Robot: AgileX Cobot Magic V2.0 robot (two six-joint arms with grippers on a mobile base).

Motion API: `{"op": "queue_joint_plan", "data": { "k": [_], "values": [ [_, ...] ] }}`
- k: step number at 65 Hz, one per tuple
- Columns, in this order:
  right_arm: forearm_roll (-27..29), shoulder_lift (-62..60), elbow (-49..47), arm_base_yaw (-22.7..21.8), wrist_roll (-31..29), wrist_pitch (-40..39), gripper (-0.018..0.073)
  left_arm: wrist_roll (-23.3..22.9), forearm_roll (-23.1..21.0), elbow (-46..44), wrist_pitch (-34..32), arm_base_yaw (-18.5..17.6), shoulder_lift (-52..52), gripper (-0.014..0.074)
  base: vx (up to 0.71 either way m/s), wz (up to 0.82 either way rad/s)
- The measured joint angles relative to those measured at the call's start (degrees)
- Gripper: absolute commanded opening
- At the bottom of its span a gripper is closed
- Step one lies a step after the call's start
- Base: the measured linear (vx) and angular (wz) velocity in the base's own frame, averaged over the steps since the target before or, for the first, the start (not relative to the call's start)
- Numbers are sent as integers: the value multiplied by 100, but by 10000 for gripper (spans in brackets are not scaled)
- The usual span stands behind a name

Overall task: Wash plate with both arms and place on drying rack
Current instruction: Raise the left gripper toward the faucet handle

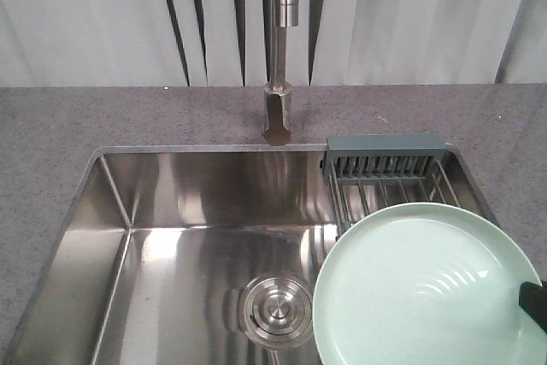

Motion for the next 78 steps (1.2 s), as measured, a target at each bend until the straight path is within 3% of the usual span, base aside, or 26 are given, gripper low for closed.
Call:
{"op": "queue_joint_plan", "data": {
  "k": [9, 23, 33, 47, 65, 78],
  "values": [
    [0, 0, 0, 0, 0, 0, -1, -755, -796, 0, -7, 0, 0, -6, 0, 0],
    [0, 0, 0, 0, 0, 0, -1, -1157, -1335, 0, -236, 0, 0, -6, 0, 0],
    [0, 0, 0, 0, 0, 0, -1, -1860, -2619, 0, -322, 0, 0, -6, 0, 0],
    [0, 0, 0, 0, 0, 0, -1, -2069, -4092, 0, -500, 0, 0, -6, 0, 0],
    [0, 0, 0, 0, 0, 0, -1, -2173, -4601, -5, -626, 0, 0, -6, 0, 0],
    [0, 0, 0, 0, 0, 0, -1, -2185, -4986, -586, -37, 0, 0, -6, 0, 0]
  ]
}}
